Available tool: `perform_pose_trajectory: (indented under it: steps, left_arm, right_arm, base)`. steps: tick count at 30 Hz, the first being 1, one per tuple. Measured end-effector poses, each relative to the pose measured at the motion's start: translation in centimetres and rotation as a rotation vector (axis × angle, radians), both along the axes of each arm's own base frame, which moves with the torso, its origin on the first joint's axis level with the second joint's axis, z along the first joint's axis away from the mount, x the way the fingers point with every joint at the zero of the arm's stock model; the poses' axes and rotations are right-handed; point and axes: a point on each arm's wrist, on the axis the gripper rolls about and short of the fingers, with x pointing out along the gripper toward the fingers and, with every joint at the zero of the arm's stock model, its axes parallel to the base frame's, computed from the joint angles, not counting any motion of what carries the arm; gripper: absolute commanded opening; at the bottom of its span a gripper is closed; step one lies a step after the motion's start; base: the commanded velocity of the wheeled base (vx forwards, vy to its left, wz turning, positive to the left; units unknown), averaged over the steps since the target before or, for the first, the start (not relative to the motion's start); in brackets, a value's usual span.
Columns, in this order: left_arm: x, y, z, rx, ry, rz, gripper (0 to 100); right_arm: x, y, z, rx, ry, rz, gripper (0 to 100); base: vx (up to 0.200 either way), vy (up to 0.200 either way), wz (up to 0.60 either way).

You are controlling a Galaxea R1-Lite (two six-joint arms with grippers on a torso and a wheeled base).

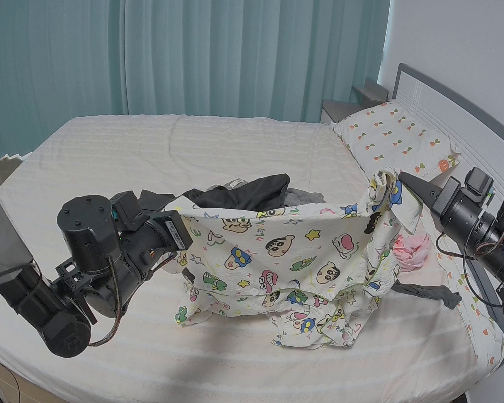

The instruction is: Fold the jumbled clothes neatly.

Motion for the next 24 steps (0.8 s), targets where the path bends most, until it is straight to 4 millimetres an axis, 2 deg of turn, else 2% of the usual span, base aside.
perform_pose_trajectory:
  steps: [7,19,24]
  left_arm:
    - [-0.4,0.1,-0.4,0.003,0.020,-0.005,0]
    - [-0.5,0.0,-0.2,-0.009,0.013,0.048,0]
    - [-0.2,0.5,0.0,-0.014,0.004,0.066,0]
  right_arm:
    - [-0.7,-0.1,-0.3,-0.003,0.014,0.010,0]
    - [-1.2,0.0,-0.1,0.001,0.005,0.018,0]
    - [-1.3,0.3,0.0,0.003,0.002,0.028,0]
  base:
    - [-0.200,0.000,0.00]
    - [0.000,0.000,0.00]
    - [0.000,0.200,0.00]
